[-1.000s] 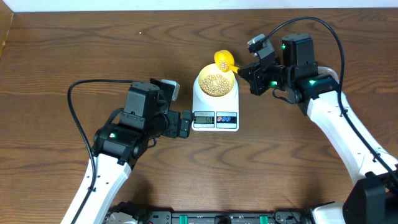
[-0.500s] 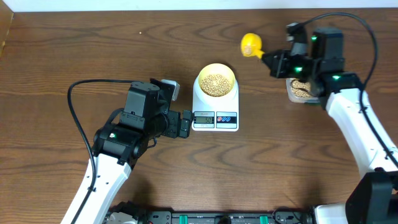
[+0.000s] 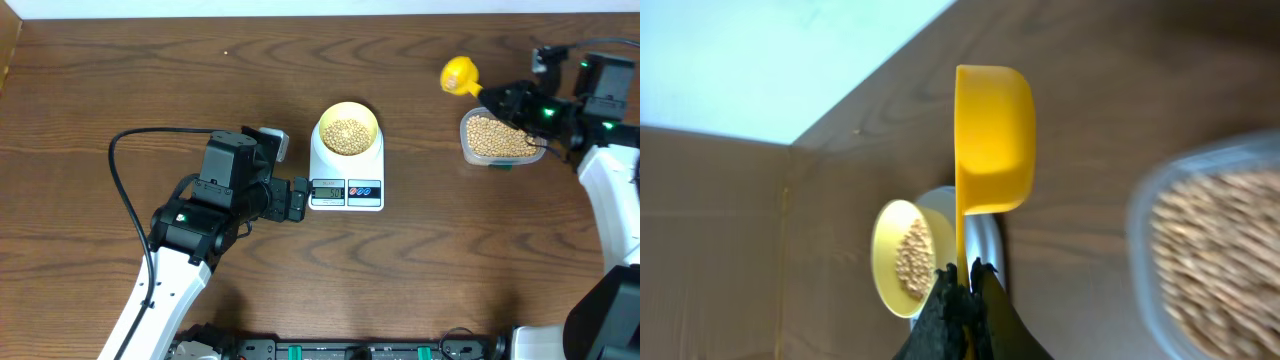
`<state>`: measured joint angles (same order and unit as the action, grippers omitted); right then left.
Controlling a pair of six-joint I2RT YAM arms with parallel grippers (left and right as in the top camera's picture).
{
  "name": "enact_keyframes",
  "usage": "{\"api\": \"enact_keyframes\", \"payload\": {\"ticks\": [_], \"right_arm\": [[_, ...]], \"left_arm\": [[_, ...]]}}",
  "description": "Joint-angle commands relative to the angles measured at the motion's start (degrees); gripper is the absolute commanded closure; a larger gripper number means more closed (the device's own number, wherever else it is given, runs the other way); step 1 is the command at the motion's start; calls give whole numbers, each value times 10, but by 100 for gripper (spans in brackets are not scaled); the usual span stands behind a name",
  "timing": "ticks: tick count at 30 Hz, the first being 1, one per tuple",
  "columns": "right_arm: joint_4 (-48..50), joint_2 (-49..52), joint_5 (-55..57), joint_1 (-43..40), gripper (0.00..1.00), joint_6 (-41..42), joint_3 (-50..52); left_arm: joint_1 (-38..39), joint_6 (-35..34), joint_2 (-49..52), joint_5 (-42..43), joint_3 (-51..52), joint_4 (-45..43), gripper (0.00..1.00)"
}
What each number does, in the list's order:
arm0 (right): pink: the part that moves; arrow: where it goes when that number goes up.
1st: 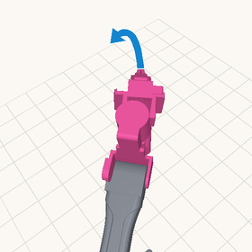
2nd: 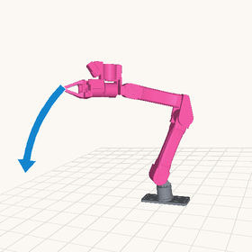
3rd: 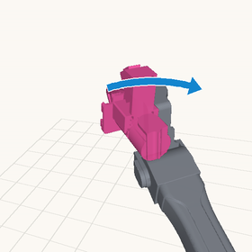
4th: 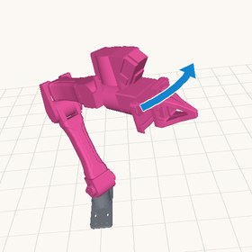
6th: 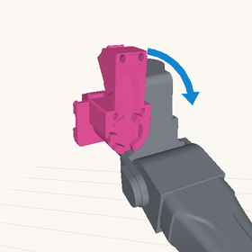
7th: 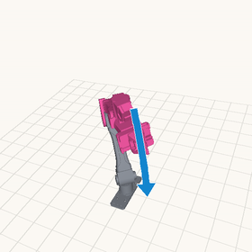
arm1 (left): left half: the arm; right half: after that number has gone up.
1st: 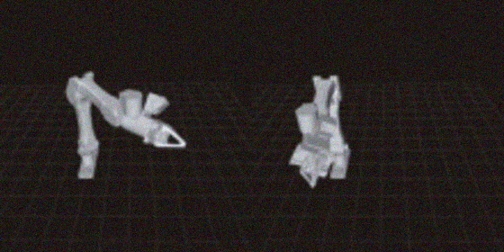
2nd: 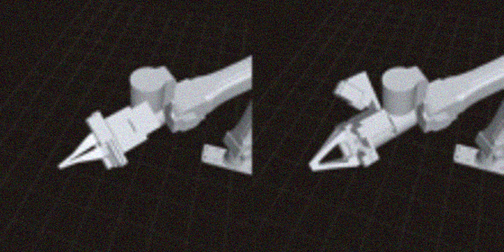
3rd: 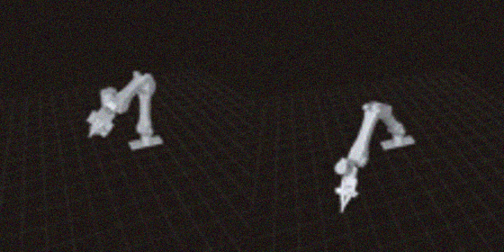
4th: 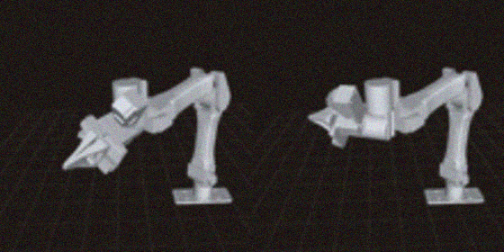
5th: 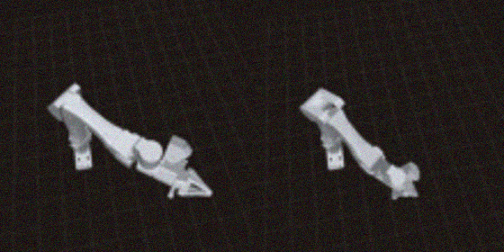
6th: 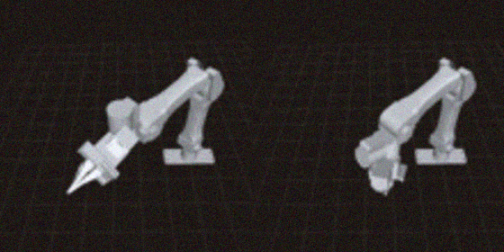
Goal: Scoop item into bowl and weigh 50g on scale
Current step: 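Carry the yellow scoop right back over the soybean tub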
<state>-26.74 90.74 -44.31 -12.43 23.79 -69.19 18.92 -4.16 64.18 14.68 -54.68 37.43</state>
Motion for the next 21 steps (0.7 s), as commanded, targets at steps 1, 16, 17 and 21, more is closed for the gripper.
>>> {"api": "enact_keyframes", "payload": {"ticks": [1,16,17,21], "right_arm": [[-37,-13,-15,-35,98,-38,1],[-170,-14,142,-96,99,-211,1],[-170,-14,142,-96,99,-223,1],[-170,-24,144,-96,99,-274,-1]], "left_arm": [[0,9,-2,-4,1,0,2],[0,9,-2,-4,1,0,2],[0,9,-2,-4,1,0,2],[0,9,-2,-4,1,0,2]]}}
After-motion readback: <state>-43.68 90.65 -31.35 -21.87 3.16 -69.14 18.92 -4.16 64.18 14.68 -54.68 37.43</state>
